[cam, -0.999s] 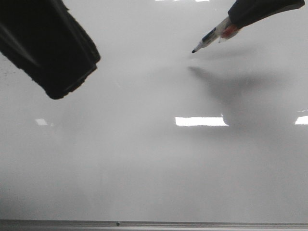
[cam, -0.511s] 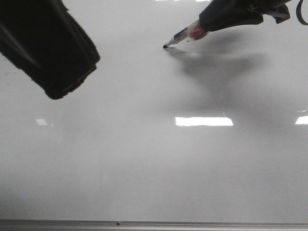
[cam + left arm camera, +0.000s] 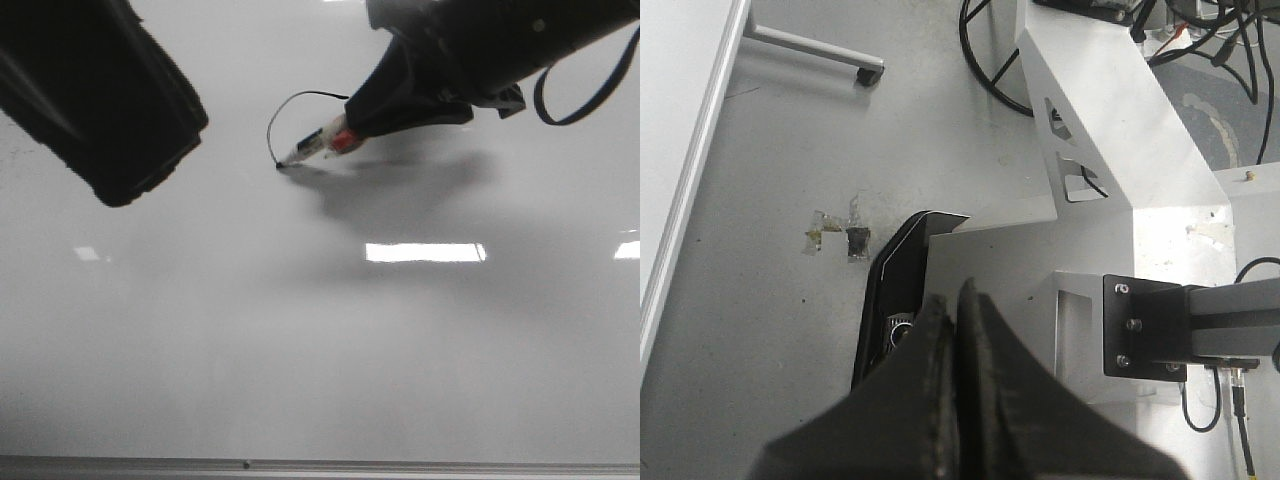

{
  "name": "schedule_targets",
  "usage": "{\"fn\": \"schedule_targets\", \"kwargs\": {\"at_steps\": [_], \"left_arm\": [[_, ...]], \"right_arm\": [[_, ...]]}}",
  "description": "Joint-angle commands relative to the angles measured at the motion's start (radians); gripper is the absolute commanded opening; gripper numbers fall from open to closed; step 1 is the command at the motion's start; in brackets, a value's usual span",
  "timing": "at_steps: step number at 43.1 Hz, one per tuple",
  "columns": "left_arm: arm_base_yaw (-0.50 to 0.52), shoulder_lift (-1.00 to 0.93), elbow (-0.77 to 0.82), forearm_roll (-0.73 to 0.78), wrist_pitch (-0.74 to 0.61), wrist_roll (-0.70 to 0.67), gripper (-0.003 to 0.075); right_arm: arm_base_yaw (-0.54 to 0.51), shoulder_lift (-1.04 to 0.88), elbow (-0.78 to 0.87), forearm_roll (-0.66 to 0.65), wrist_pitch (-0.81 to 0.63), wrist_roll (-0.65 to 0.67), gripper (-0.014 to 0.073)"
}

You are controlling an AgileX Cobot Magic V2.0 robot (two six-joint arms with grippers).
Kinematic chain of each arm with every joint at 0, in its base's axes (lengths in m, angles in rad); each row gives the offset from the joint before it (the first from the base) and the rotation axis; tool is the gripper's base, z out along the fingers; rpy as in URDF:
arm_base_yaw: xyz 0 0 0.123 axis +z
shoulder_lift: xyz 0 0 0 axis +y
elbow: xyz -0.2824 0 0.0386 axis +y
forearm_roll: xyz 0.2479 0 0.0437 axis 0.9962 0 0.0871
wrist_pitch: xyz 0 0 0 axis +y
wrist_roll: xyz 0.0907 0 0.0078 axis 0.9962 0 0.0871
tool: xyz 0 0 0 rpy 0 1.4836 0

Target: Write number 9 on whiteboard

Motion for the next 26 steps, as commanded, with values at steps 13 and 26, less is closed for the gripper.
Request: {"fn": "schedule_targets", "kwargs": {"at_steps": [13,26], "left_arm": [[-0.003,-0.031,-0.031,-0.053,0.014,-0.004,-0.0019],[-0.003,-0.031,-0.031,-0.056,0.014,-0.004,-0.0019]], "right_arm": [[-0.145,-0.163,-0.025,0.016,-0.022,0.001,-0.006],[-0.102,-0.08,0.041,-0.179,0.006,0.108,-0.006]]}}
